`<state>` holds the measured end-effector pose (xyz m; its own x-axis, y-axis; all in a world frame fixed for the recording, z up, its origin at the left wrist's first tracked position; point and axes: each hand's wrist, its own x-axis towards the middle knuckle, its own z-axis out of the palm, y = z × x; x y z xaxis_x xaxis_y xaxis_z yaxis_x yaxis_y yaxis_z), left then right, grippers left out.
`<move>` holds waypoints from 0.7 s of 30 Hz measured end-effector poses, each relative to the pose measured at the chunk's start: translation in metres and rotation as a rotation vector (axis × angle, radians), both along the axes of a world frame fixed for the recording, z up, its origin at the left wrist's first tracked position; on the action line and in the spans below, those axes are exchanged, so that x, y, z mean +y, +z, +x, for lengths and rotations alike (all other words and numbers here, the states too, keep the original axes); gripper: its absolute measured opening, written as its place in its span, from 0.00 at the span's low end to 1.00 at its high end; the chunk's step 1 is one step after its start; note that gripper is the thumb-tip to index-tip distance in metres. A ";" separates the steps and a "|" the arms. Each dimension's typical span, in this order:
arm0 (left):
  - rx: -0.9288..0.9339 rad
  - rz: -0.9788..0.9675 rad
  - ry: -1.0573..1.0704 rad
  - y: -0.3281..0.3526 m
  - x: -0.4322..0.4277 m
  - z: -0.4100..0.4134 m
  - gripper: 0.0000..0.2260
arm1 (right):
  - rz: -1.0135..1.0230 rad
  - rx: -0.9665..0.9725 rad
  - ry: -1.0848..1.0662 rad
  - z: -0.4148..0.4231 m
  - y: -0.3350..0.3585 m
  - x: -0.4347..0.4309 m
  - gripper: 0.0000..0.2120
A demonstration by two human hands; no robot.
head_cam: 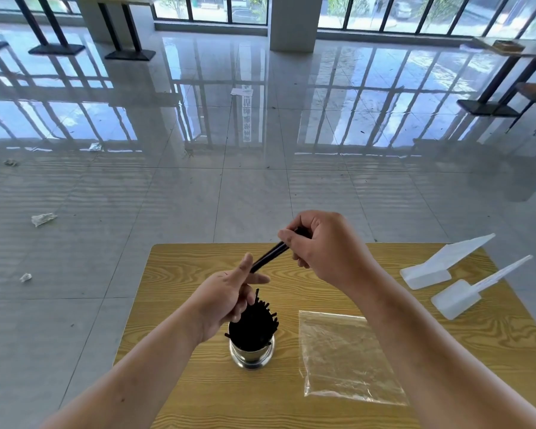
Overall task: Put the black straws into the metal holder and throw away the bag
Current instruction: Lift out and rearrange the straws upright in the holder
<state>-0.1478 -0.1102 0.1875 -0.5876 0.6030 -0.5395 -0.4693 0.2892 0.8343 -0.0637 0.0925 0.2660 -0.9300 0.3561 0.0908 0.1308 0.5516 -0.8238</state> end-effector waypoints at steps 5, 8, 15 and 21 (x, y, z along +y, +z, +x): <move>-0.320 0.229 0.276 0.003 0.006 -0.007 0.22 | -0.179 0.057 0.032 0.003 -0.020 -0.006 0.08; -0.370 0.277 0.387 0.005 0.008 -0.013 0.12 | -0.301 0.024 0.040 0.006 -0.039 -0.010 0.08; -0.313 0.227 0.450 0.006 0.006 -0.021 0.09 | -0.478 -0.072 0.060 0.017 -0.073 -0.020 0.04; -0.180 0.152 0.434 0.006 0.008 -0.021 0.11 | -0.581 -0.111 0.106 0.019 -0.083 -0.020 0.05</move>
